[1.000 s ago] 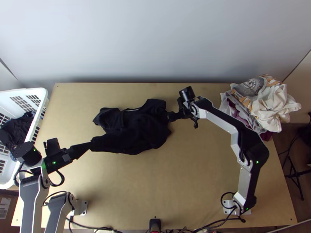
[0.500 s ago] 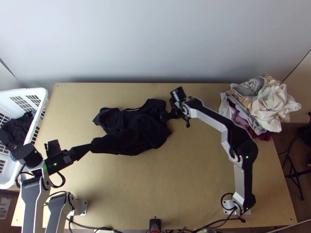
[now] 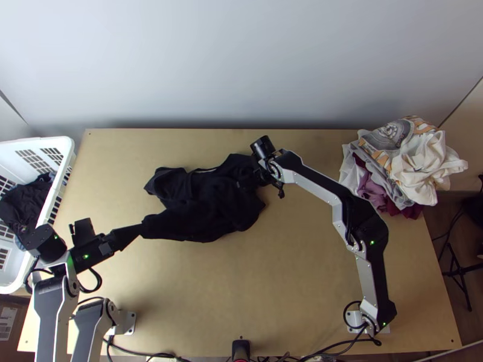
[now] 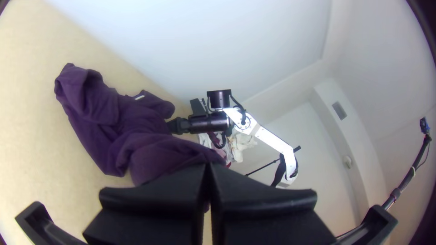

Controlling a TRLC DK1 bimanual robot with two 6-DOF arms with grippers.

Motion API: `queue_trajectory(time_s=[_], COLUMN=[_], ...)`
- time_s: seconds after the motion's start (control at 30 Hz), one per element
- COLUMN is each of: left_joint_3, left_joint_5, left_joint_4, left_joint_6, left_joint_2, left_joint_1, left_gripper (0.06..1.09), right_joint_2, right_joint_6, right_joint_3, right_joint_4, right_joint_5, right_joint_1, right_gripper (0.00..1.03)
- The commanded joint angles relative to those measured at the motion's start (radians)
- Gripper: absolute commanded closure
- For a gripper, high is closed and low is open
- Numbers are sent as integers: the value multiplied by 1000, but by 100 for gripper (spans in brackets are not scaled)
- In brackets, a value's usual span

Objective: Fold the t-shirt

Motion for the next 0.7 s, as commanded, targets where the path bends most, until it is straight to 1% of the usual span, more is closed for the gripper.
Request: queue_trajectory(time_s=[0.0,0.17,0.23,0.3,0.33,0.4,0.47,0.5,0.53,0.67], left_joint_3=[-6,-7,-7,-9,-9,-10,-16,-19,-21,-27], left_joint_5=[-4,-18,-20,-20,-21,-21,-23,-21,-21,-21], left_joint_4=[-5,0,0,0,0,0,0,0,-2,-3], left_joint_6=[1,1,1,1,1,1,1,1,1,1], left_joint_2=[-13,-13,-13,-14,-14,-17,-23,-28,-33,-45], left_joint_1=[0,-4,-9,-11,-11,-11,-11,-9,-9,-8], left_gripper=[105,105,105,105,105,105,105,105,105,105], right_joint_2=[-10,-47,-47,-47,-46,-44,-43,-40,-36,-36], right_joint_6=[2,-1,-1,-6,-7,-15,-30,-35,-33,-30], right_joint_3=[14,-30,-35,-38,-38,-35,-32,-27,-24,-15], right_joint_4=[-17,-19,-19,-19,-19,-19,-19,-19,-19,-19], right_joint_5=[0,2,0,0,0,0,2,0,0,2], right_joint_1=[-15,-22,-14,0,6,15,24,26,26,11], right_gripper=[20,22,33,34,37,57,82,90,92,91])
